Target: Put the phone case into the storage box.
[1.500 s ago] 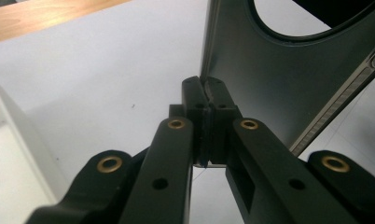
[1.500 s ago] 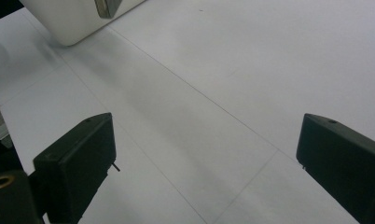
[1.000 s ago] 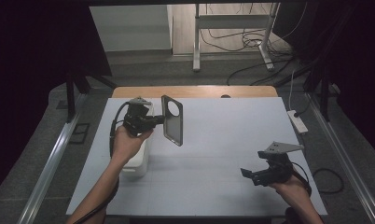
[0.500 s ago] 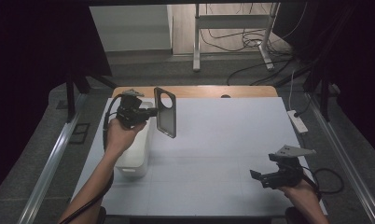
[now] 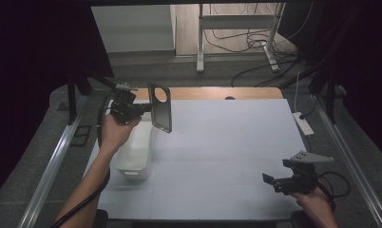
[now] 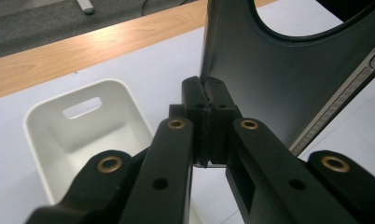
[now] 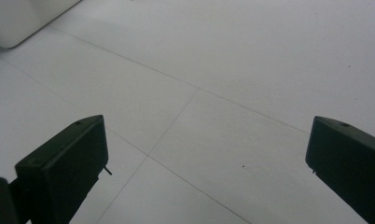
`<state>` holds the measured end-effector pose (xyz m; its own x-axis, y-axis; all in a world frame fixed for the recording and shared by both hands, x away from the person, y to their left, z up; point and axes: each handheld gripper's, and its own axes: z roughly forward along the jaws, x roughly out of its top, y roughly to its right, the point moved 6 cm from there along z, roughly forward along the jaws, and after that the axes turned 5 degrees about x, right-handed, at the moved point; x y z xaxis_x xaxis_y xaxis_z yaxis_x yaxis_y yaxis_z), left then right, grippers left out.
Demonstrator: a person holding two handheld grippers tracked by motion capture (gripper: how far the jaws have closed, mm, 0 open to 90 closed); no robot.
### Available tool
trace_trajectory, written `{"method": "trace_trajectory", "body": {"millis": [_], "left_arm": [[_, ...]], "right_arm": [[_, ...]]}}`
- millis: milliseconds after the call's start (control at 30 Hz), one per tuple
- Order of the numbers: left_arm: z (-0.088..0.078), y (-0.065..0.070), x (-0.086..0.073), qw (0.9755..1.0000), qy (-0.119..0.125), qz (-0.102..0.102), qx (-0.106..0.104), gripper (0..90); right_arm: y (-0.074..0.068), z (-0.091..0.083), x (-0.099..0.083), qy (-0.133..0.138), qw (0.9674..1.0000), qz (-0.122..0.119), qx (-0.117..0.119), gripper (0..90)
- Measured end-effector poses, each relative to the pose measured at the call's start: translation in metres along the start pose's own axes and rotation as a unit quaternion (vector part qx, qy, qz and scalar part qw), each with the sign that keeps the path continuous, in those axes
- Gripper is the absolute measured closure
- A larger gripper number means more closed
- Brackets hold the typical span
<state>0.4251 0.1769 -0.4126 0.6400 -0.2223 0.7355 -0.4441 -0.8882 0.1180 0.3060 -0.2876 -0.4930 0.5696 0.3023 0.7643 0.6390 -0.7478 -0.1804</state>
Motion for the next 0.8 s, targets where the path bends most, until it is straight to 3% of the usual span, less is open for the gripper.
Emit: {"method": "trace_trajectory", "body": {"millis": [800], "left_arm": [[0.003,-0.047,0.004,0.9975,0.003,-0.046,0.054,89.1]], "right_arm": [[0.000,0.002,-0.001,-0.008,1.0000,0.002,0.002,0.0]]}}
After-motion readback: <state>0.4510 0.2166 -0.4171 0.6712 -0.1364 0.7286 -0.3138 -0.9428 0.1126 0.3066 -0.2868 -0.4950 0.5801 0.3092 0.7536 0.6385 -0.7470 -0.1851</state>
